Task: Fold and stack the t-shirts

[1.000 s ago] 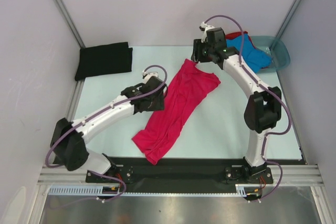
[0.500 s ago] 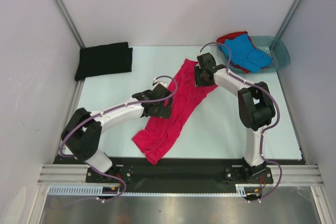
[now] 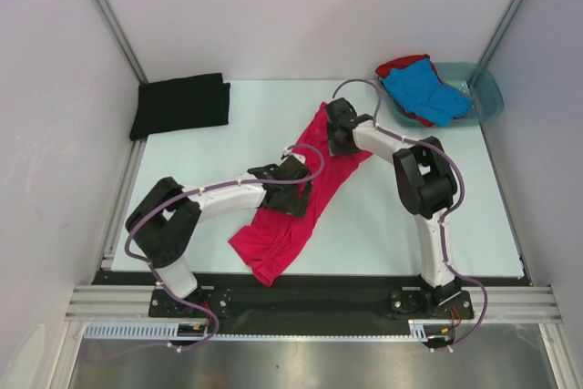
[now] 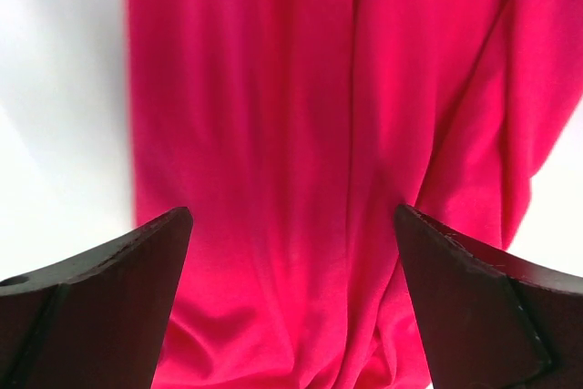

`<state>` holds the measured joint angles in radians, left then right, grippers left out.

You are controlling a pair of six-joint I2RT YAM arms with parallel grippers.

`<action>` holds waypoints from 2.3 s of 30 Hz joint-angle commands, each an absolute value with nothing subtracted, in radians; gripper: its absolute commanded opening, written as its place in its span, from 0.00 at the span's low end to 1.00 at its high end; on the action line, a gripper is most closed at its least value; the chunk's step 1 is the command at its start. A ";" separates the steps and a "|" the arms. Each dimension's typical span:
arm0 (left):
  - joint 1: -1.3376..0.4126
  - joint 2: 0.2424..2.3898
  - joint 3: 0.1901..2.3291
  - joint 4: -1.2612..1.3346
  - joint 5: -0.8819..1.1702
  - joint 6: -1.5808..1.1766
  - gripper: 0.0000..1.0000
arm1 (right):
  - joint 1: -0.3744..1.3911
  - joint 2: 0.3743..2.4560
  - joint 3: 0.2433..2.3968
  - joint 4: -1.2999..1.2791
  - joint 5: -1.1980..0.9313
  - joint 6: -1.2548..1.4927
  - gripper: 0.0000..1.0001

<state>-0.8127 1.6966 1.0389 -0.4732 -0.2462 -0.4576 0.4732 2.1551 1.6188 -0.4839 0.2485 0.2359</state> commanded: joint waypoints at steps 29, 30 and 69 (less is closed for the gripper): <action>-1.045 1.815 0.991 -0.108 0.262 -0.874 1.00 | 0.508 2.744 2.504 -0.789 -0.164 0.106 0.62; -1.051 1.821 1.027 -0.097 0.276 -0.879 1.00 | 0.506 2.749 2.503 -0.775 -0.226 0.094 0.62; -0.261 1.977 1.437 -0.112 0.224 -0.578 1.00 | 0.150 2.302 1.839 -0.279 -0.544 0.376 0.64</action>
<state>-0.3065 1.9392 1.3777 -0.2256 0.0792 -0.5758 0.1692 2.2902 1.8458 -0.3580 -0.4210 0.3199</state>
